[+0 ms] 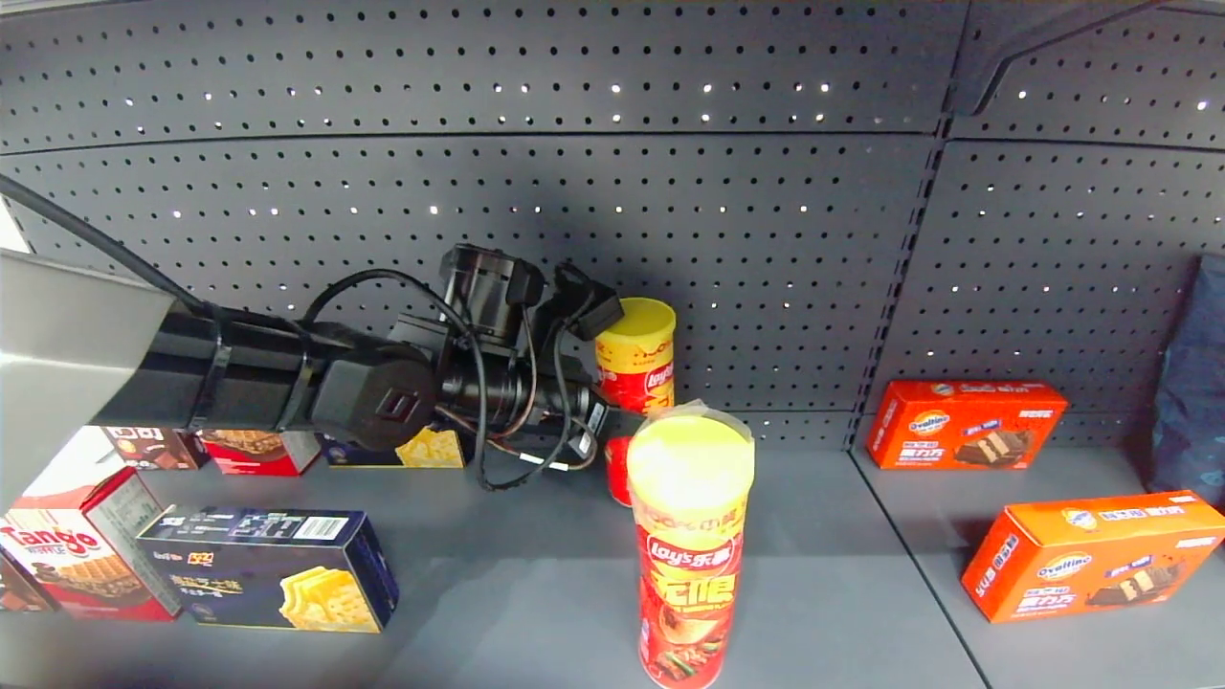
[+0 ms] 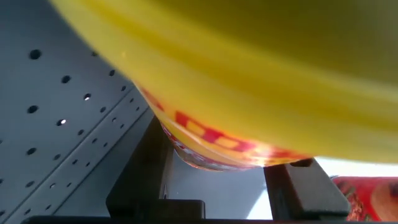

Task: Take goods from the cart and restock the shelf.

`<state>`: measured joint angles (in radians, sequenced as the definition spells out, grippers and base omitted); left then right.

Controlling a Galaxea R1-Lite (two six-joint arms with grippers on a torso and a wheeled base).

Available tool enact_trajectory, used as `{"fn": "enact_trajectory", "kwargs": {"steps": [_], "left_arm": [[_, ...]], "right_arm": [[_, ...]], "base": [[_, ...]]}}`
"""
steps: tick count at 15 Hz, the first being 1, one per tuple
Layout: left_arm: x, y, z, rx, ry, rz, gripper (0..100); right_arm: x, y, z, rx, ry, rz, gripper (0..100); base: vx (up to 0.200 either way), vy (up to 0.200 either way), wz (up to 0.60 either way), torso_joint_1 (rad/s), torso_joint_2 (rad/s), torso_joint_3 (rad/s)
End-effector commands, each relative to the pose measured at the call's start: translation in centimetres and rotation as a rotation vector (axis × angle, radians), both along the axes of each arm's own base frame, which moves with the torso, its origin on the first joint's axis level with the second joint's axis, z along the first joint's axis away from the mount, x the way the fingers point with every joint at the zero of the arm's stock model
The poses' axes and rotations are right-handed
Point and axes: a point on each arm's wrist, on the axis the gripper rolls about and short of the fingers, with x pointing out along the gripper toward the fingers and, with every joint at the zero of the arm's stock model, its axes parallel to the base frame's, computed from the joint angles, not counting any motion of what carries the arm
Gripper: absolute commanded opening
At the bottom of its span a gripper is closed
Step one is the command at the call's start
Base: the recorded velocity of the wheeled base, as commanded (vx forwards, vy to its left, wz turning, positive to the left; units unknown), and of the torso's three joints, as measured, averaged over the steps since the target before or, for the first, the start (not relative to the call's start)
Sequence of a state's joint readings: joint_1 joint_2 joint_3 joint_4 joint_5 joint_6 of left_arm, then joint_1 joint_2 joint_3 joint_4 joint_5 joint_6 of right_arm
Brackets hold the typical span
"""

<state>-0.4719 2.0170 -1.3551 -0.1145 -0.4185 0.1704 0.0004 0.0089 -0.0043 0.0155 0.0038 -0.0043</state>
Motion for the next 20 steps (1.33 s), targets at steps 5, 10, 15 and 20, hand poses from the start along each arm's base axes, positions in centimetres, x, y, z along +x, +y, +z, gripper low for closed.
{"fn": "enact_trajectory", "kwargs": {"steps": [5, 10, 15, 20], "left_arm": [[0.1, -0.6, -0.7, 0.006, 0.010, -0.012, 100], [-0.4, -0.1, 0.4, -0.004, -0.016, -0.002, 100], [-2.5, 3.3, 1.7, 0.016, -0.026, 0.086, 100], [-4.3, 5.0, 1.7, 0.046, -0.012, 0.142, 100]], "right_arm": [[0.0, 0.0, 0.0, 0.000, 0.001, 0.002, 100], [0.0, 0.0, 0.0, 0.000, 0.001, 0.002, 100], [0.0, 0.0, 0.0, 0.000, 0.001, 0.002, 100], [0.0, 0.0, 0.0, 0.000, 0.001, 0.002, 100]], "base": [[0.000, 0.000, 0.00, 0.000, 0.00, 0.000], [0.000, 0.000, 0.00, 0.000, 0.00, 0.000], [0.000, 0.000, 0.00, 0.000, 0.00, 0.000], [0.000, 0.000, 0.00, 0.000, 0.00, 0.000]]}}
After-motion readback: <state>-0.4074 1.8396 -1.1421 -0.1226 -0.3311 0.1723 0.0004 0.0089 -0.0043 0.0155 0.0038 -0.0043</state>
